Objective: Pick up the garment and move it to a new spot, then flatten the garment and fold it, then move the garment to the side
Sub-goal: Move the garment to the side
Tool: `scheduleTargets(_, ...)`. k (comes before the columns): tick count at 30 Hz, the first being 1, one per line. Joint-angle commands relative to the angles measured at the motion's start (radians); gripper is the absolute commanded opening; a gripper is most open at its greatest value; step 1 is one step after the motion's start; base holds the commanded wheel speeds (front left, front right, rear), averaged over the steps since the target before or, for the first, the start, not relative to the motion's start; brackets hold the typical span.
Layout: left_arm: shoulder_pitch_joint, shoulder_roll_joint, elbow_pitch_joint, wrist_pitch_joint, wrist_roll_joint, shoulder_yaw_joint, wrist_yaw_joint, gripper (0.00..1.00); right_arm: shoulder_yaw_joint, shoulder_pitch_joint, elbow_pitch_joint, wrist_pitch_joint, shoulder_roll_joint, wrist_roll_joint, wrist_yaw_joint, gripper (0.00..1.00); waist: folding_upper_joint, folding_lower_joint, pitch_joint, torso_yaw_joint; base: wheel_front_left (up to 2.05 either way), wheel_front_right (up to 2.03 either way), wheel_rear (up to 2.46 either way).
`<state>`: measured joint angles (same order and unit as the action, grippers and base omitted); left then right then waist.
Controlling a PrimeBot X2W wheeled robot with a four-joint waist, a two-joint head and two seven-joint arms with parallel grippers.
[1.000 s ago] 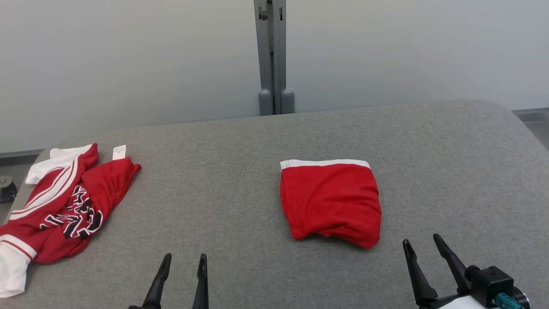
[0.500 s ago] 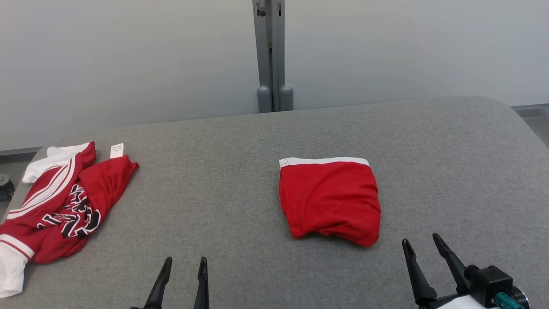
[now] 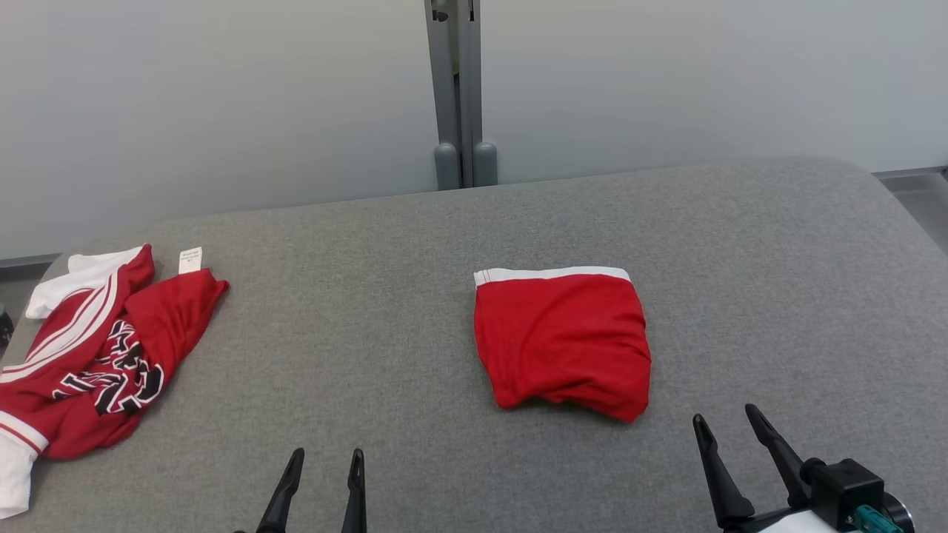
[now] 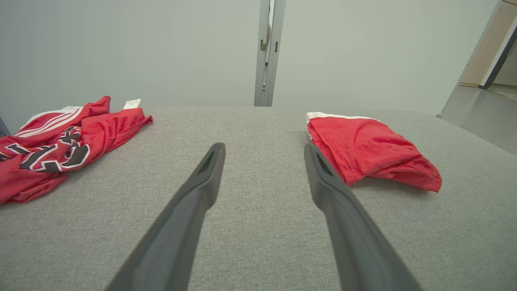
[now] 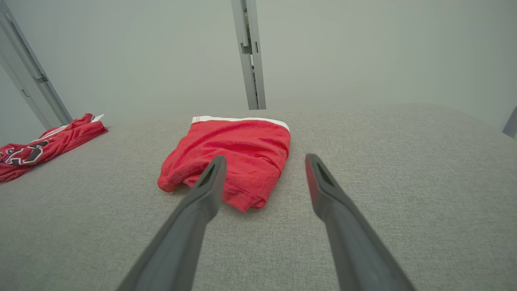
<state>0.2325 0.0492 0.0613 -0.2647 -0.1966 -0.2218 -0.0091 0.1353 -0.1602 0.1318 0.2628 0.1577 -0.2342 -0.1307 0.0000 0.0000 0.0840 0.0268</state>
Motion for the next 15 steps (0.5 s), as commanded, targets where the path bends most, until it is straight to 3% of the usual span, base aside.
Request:
scheduleTargets(1,-0.016,0.003,0.002,0.001,-0.007,0.000,0.001,1.00,0.001,0.002,0.003,0.003,0.004,-0.002,0.000,1.00,0.0000,0.0000,0.000,0.001,0.00,0.00,0.00)
scheduleTargets(15,-0.047,0.003,-0.007,0.001,0.006,-0.015,-0.013,1.00,-0.040,0.069,0.017,0.003,0.001,-0.046,0.000,1.00,0.0000,0.0000,-0.066,-0.035,0.00,0.00,0.00)
